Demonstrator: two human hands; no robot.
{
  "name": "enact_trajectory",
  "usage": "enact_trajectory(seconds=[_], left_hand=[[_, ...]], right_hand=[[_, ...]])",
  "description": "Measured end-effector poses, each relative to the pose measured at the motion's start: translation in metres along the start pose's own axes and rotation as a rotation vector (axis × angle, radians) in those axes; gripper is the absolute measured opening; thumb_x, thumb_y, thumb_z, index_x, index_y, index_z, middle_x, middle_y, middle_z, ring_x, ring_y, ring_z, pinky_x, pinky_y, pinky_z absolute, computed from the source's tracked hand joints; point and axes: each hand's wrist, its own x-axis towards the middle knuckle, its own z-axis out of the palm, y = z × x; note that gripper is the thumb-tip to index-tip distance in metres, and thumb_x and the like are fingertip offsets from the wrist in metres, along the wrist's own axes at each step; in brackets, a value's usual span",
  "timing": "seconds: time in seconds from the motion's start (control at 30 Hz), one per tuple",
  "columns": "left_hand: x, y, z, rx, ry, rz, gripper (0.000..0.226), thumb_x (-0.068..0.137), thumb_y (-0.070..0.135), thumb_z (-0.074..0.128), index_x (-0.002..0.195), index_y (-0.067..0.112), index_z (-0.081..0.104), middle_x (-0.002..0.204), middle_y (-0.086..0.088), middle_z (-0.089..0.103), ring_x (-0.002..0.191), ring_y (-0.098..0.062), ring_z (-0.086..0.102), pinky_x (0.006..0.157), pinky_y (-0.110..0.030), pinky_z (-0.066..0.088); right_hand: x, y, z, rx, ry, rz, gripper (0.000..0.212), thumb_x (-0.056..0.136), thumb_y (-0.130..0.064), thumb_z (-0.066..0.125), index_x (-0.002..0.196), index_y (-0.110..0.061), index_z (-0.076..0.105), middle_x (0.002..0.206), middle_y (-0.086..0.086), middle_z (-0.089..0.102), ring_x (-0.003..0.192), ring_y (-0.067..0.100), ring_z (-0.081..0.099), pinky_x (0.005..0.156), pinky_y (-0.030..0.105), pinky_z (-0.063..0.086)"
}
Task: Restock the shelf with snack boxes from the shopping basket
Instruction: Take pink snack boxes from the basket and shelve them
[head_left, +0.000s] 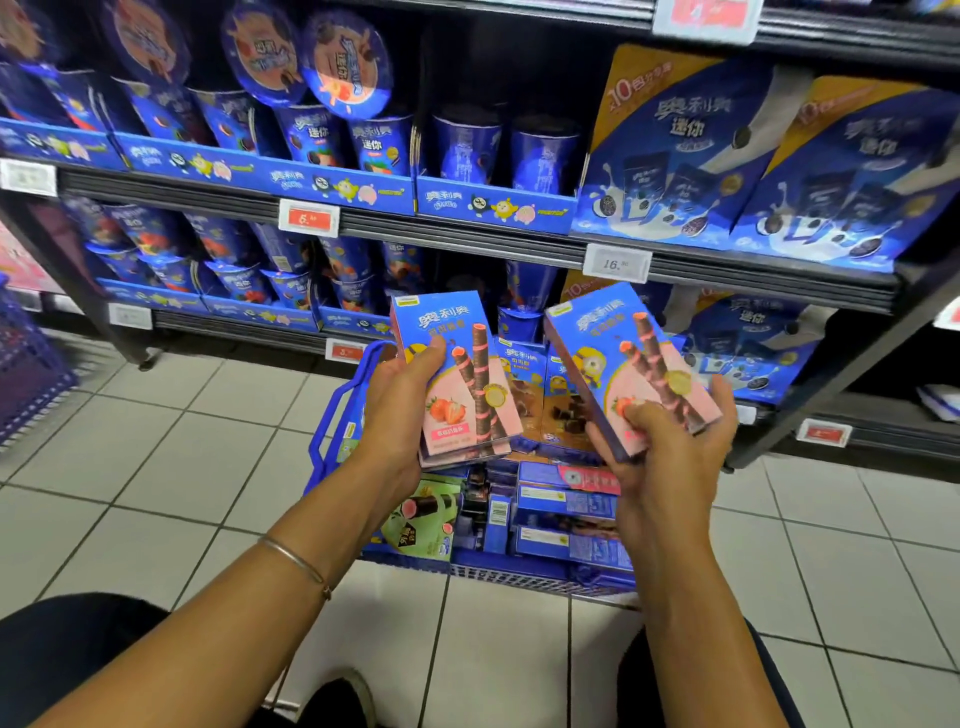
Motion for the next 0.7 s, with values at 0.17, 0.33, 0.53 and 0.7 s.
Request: enact_trajectory(seconds=[0.17, 0.33, 0.53, 0.7], left_hand=[[-0.003, -0.008, 0.005, 0.066, 0.017, 0.01, 0.046, 0.102, 0.041, 0.066, 0.133, 0.008, 0.065, 0.115, -0.017, 0.078, 0.102, -0.041, 0.077, 0.085, -0.054, 0.064], [-0.011, -0.007, 0.011, 0.136, 0.031, 0.055, 0.083, 0.08, 0.081, 0.059, 0.13, 0.016, 0.068, 0.122, -0.009, 0.077, 0.107, -0.034, 0.076, 0.097, -0.059, 0.059], [-0.015, -0.01, 0.012, 0.213, 0.026, 0.162, 0.095, 0.072, 0.09, 0.039, 0.128, 0.018, 0.067, 0.11, 0.0, 0.081, 0.098, -0.021, 0.079, 0.089, -0.046, 0.064], [-0.017, -0.01, 0.014, 0.223, 0.048, 0.231, 0.091, 0.076, 0.087, 0.044, 0.125, 0.014, 0.068, 0.108, 0.0, 0.081, 0.097, -0.02, 0.079, 0.088, -0.043, 0.064]], right_hand=[[-0.017, 0.012, 0.017, -0.018, -0.149, 0.122, 0.054, 0.07, -0.001, 0.078, 0.118, -0.015, 0.058, 0.117, 0.01, 0.073, 0.102, 0.029, 0.073, 0.077, 0.045, 0.061], [-0.04, 0.036, 0.027, -0.263, -0.249, 0.088, 0.076, 0.048, -0.037, 0.088, 0.114, -0.019, 0.056, 0.111, 0.008, 0.073, 0.097, 0.024, 0.071, 0.085, 0.041, 0.056], [-0.044, 0.037, 0.026, -0.329, -0.349, 0.101, 0.062, 0.064, -0.033, 0.087, 0.12, -0.024, 0.063, 0.114, -0.007, 0.071, 0.109, 0.024, 0.07, 0.098, 0.048, 0.055], [-0.043, 0.034, 0.03, -0.346, -0.357, 0.001, 0.054, 0.067, -0.03, 0.085, 0.115, -0.02, 0.062, 0.096, -0.021, 0.07, 0.095, 0.008, 0.071, 0.084, 0.027, 0.057]])
